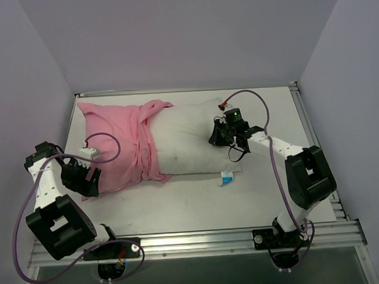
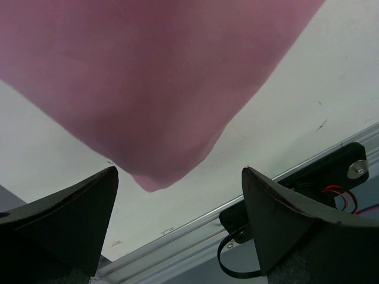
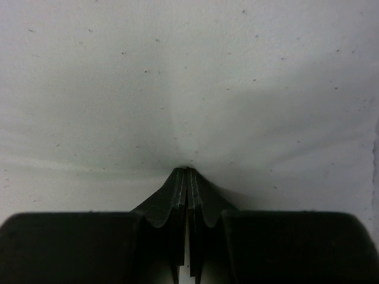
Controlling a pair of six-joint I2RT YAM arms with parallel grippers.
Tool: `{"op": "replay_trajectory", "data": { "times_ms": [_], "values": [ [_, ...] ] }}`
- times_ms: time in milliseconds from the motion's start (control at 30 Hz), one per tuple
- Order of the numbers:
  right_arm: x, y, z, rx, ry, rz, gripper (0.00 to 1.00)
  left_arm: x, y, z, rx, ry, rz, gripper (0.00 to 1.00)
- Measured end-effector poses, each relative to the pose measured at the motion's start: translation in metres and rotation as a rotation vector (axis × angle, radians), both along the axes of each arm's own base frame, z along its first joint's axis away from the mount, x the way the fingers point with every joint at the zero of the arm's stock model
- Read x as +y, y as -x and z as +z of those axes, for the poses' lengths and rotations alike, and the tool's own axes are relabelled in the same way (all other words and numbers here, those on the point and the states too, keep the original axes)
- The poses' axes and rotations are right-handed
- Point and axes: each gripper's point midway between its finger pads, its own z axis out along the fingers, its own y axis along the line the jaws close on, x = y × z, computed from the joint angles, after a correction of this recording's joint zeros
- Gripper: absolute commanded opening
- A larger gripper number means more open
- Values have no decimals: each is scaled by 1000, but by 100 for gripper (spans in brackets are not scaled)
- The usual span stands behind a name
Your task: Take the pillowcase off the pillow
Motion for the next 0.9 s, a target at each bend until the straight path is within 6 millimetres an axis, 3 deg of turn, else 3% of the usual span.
{"op": "replay_trajectory", "data": {
  "times_ms": [67, 267, 300, 333, 433, 467, 500, 633, 767, 900],
  "values": [
    [0, 0, 0, 3, 1, 2, 0, 1, 5, -15, 14, -15, 0, 94],
    [0, 0, 0, 11, 9, 6, 0, 29, -11, -45, -62, -132, 74, 96],
    [0, 0, 0, 12, 10, 6, 0, 30, -14, -47, -75, -137, 81, 82],
    [0, 0, 0, 12, 10, 6, 0, 30, -16, -47, -87, -139, 92, 57],
    [0, 0, 0, 14, 11, 6, 0, 29, -20, -42, -128, -140, 98, 31],
    [0, 0, 1, 14, 11, 6, 0, 28, -20, -40, -138, -141, 97, 14],
    [0, 0, 1, 14, 11, 6, 0, 28, -20, -39, -142, -142, 97, 4],
    [0, 0, 1, 15, 11, 6, 0, 32, -16, -40, -135, -143, 95, 2],
    [1, -2, -1, 22, 14, 7, 0, 52, -6, -37, -135, -129, 193, 2],
    [1, -6, -9, 40, 5, 11, 0, 81, -4, -2, -185, -138, 296, 2]
  ]
}}
